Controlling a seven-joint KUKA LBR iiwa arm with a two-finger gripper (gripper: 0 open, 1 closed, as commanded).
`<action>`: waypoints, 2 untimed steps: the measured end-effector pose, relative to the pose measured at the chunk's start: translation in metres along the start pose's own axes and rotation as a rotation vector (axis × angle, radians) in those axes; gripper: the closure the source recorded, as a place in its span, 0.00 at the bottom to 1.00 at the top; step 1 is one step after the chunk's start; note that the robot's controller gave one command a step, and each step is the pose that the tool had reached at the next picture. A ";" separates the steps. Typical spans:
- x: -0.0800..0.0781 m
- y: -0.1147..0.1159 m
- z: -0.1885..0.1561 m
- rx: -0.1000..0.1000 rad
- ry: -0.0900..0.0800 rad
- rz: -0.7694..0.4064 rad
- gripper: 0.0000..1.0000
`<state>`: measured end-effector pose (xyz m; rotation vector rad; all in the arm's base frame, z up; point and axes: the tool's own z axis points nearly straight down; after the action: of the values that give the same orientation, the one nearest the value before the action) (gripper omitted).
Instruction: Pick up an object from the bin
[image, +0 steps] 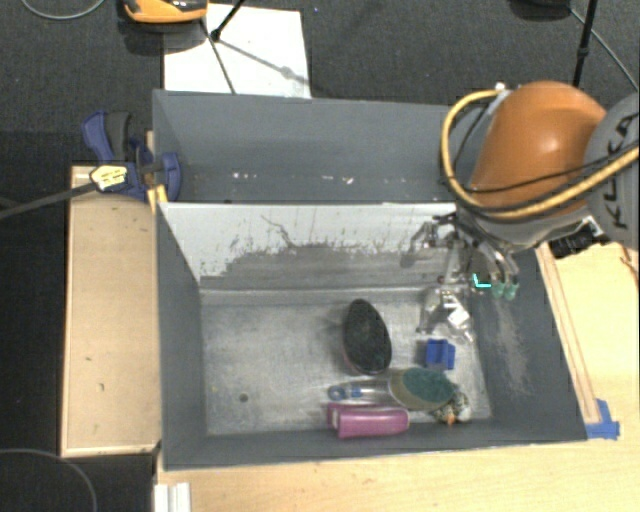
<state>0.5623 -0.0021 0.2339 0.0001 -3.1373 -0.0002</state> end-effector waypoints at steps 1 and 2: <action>0.018 0.037 0.120 -0.006 -0.019 0.283 0.00; 0.015 0.040 0.125 -0.005 -0.021 0.199 0.00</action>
Offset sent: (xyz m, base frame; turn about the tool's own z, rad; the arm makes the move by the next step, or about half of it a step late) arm -0.0275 0.0405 -0.1459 0.2954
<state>0.5462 0.0382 0.1089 -0.3137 -3.1421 -0.0069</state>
